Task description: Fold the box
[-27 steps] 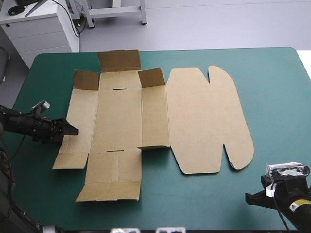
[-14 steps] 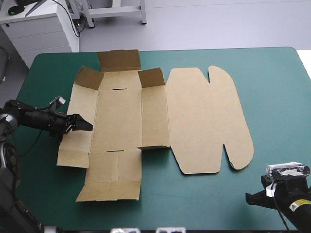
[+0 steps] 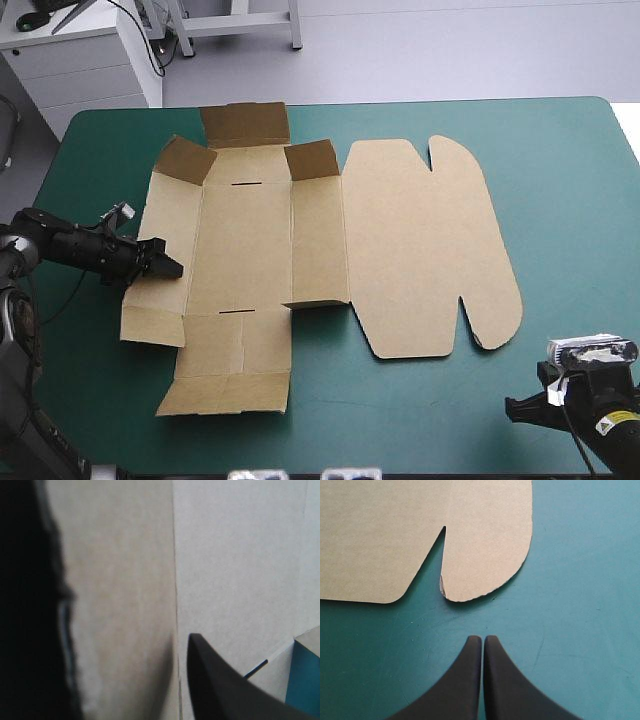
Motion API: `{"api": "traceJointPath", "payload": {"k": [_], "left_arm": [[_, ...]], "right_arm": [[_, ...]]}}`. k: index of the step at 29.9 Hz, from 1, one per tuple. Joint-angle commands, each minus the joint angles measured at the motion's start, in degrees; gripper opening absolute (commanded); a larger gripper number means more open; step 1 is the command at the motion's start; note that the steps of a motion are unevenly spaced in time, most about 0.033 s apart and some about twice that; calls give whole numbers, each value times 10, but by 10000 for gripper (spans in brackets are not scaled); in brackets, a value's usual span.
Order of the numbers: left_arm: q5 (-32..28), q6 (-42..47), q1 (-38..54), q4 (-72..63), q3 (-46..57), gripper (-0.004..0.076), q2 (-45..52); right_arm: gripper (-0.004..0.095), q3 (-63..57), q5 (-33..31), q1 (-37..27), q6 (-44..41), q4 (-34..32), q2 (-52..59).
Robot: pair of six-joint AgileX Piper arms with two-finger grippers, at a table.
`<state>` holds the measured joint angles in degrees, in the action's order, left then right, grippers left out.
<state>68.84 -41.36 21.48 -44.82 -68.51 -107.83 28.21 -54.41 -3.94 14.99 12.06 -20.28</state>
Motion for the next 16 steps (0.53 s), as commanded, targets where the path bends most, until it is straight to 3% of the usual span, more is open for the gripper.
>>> {"api": "traceJointPath", "payload": {"k": [1, 2, 16], "left_arm": [[43, 3, -8, -1, -2, 26, 14], [42, 3, -8, -1, -2, -5, 14], [43, -2, -8, 4, -25, -8, 18]], "right_arm": [[0, 18, 31, 0, 4, 4, -4], [0, 18, 31, 0, 4, 4, -4], [0, 18, 31, 0, 4, 4, -4]]}}
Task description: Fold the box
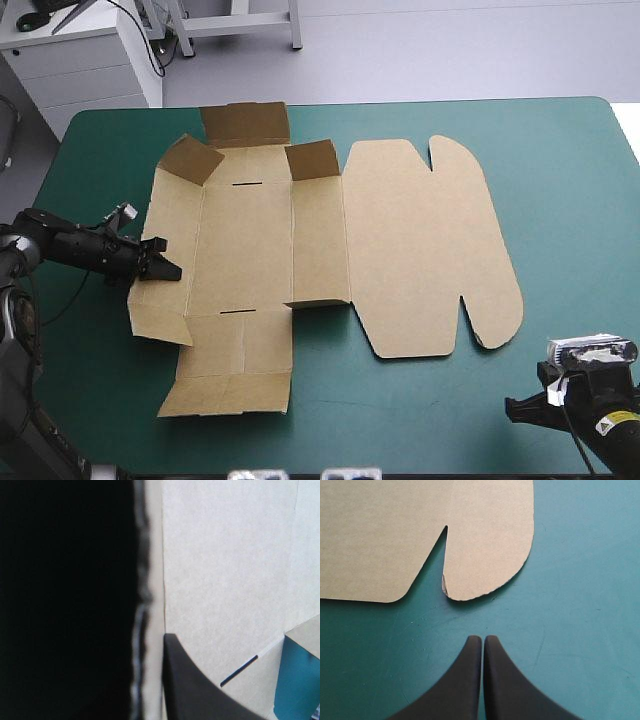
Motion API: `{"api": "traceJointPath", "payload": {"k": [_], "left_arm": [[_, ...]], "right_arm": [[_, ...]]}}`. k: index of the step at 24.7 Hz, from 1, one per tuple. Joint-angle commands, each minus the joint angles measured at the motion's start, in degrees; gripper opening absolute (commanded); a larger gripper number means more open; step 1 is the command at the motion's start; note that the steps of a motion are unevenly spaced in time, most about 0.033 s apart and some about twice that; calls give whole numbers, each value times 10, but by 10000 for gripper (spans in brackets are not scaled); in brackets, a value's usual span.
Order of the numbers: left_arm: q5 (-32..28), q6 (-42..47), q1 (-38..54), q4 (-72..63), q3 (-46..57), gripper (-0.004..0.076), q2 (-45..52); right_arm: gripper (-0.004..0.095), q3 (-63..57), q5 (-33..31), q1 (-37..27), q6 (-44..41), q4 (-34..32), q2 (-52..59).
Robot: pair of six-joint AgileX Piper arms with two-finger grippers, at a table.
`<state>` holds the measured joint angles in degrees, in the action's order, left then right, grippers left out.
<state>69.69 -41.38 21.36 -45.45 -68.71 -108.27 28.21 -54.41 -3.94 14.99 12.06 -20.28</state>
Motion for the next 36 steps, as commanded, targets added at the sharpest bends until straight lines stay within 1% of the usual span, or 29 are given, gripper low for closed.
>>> {"api": "traceJointPath", "payload": {"k": [1, 6, 14, 19, 22, 25, 26, 29, 32, 36], "left_arm": [[37, -2, -9, 15, -33, -8, 25], [37, -3, -46, 92, -94, -8, 44], [-29, -3, -166, 227, -188, -8, 72], [-108, -3, -315, 379, -268, -8, 85], [-144, -3, -371, 454, -293, -8, 89], [-201, 0, -469, 600, -313, -8, 91], [-220, 5, -494, 643, -314, -8, 91], [-287, 60, -584, 772, -315, -8, 94], [-289, 82, -640, 839, -315, -8, 96], [-285, 109, -680, 868, -315, -8, 98]], "right_arm": [[0, 18, 31, 0, 4, 4, -4], [0, 18, 31, 0, 4, 4, -6], [0, 18, 31, 0, 4, 4, -6], [0, 18, 31, 0, 4, 4, -6], [0, 18, 31, 0, 4, 4, -6], [0, 18, 31, 0, 4, 4, -6], [0, 18, 31, 0, 4, 4, -6], [0, 18, 31, 0, 4, 4, -6], [0, 18, 31, 0, 4, 4, -6], [0, 18, 31, 0, 4, 3, -6]]}}
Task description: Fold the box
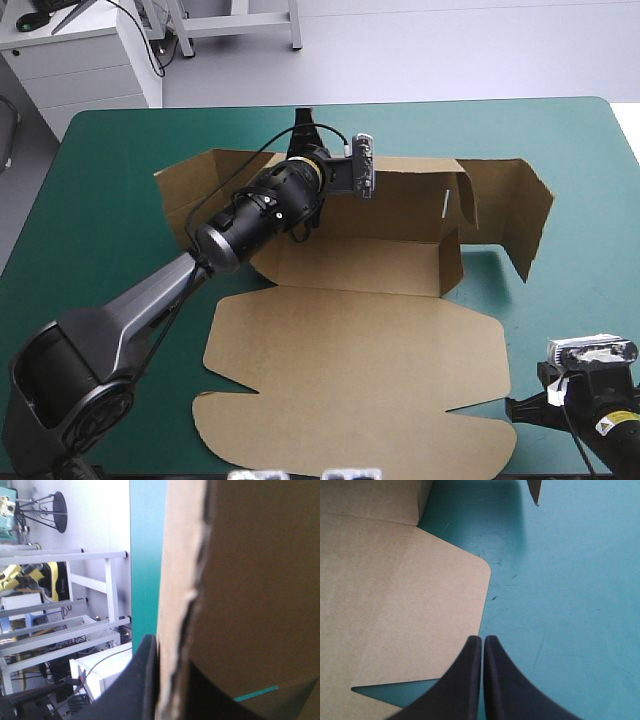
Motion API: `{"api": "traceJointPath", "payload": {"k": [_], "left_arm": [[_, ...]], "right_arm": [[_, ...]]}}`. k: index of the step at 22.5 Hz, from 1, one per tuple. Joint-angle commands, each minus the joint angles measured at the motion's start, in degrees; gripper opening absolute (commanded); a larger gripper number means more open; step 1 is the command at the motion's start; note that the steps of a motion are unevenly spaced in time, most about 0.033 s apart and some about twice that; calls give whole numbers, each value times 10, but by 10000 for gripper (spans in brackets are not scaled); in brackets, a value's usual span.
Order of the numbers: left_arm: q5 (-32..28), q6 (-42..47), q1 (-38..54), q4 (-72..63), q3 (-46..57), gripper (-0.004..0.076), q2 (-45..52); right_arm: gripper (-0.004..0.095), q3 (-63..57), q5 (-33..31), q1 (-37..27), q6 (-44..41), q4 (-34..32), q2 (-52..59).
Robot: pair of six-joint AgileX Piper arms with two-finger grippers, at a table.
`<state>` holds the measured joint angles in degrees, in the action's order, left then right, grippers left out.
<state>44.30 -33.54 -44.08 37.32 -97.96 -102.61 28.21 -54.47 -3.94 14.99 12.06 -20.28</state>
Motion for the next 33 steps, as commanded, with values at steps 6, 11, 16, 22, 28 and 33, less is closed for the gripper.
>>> {"api": "traceJointPath", "payload": {"k": [6, 11, 16, 22, 28, 33], "left_arm": [[-36, 64, -42, 73, -7, -8, 41], [-35, 198, -52, 227, 65, -8, 44], [-35, 413, -81, 444, 125, -8, 48], [-16, 455, -81, 468, 164, -8, 47], [-16, 455, -81, 465, 185, -8, 47], [-16, 455, -81, 465, 185, -8, 47]], "right_arm": [[0, 18, 32, 0, 4, 3, -6], [0, 28, 39, 0, 6, 3, -6], [0, 86, 69, 0, -1, -6, -42], [0, 212, 145, 0, -19, 3, -199], [0, 391, 151, 0, -18, 50, -390], [0, 544, 90, 0, -8, 69, -534]]}}
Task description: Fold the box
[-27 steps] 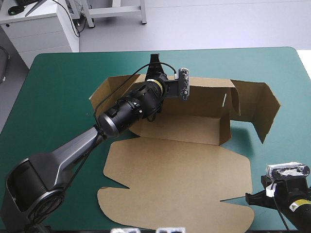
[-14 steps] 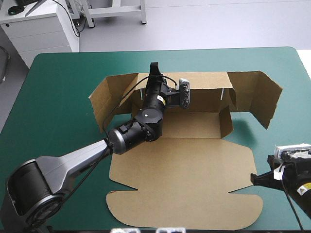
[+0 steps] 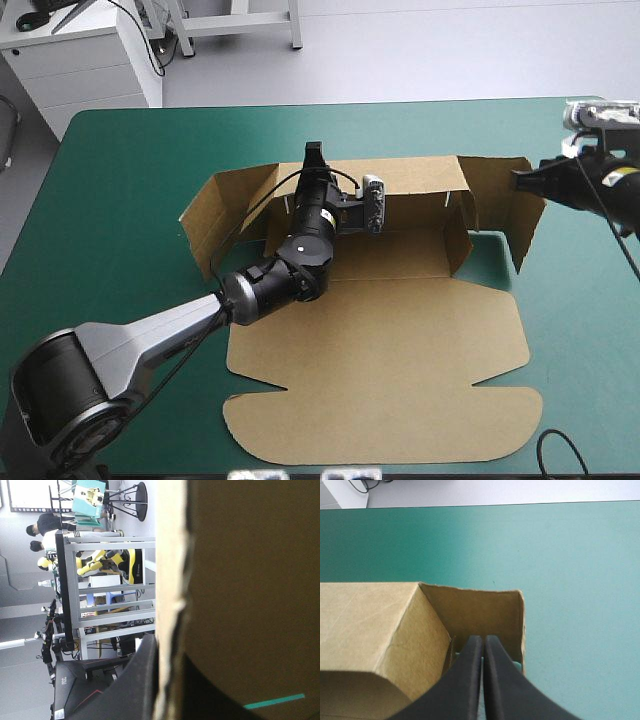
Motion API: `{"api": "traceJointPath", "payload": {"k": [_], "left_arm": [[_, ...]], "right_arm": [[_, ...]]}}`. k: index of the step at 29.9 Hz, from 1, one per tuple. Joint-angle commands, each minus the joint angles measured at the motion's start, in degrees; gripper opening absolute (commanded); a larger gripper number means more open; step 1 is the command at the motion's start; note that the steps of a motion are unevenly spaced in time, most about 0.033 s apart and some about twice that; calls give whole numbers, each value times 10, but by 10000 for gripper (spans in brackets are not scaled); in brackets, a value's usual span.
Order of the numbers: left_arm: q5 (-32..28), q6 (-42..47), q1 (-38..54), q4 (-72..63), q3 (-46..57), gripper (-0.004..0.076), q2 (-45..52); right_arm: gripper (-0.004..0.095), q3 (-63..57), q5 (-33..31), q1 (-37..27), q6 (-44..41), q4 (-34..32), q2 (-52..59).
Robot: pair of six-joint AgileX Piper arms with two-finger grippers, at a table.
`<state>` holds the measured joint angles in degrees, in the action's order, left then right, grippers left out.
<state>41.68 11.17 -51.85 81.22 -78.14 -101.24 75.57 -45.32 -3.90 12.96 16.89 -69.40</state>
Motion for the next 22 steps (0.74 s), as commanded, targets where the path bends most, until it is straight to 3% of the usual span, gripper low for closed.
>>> {"api": "traceJointPath", "payload": {"k": [1, 12, 22], "left_arm": [[10, 8, -4, 26, -13, -8, 33], [8, 8, -4, 26, -13, -8, 33], [11, 15, -4, 26, -13, -8, 33]], "right_arm": [[0, 94, -15, 0, 19, 28, -66], [0, 285, -103, 0, 28, 67, -252], [0, 293, -142, 0, 34, 89, -328]]}}
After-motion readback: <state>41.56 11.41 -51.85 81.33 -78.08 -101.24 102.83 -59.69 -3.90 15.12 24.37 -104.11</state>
